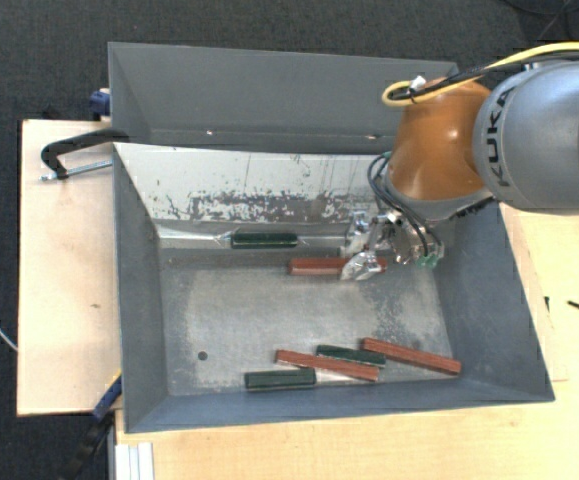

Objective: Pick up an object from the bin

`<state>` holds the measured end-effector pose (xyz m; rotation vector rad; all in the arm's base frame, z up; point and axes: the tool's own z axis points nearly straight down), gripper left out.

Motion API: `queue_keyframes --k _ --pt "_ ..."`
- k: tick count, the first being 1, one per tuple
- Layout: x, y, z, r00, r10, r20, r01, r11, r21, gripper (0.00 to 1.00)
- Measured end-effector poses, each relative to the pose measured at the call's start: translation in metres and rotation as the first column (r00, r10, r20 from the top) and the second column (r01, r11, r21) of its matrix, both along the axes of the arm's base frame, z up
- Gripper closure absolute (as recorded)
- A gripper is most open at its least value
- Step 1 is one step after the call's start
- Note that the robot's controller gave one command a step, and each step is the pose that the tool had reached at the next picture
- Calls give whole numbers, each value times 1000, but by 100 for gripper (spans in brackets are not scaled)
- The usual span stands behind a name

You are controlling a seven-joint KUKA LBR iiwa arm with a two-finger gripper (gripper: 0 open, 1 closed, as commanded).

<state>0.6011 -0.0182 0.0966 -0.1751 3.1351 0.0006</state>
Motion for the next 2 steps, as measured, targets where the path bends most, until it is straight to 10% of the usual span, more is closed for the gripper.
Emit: queue_keyframes --k 2 --pt "1 0 22 1000 1 3 -1 1000 0 100"
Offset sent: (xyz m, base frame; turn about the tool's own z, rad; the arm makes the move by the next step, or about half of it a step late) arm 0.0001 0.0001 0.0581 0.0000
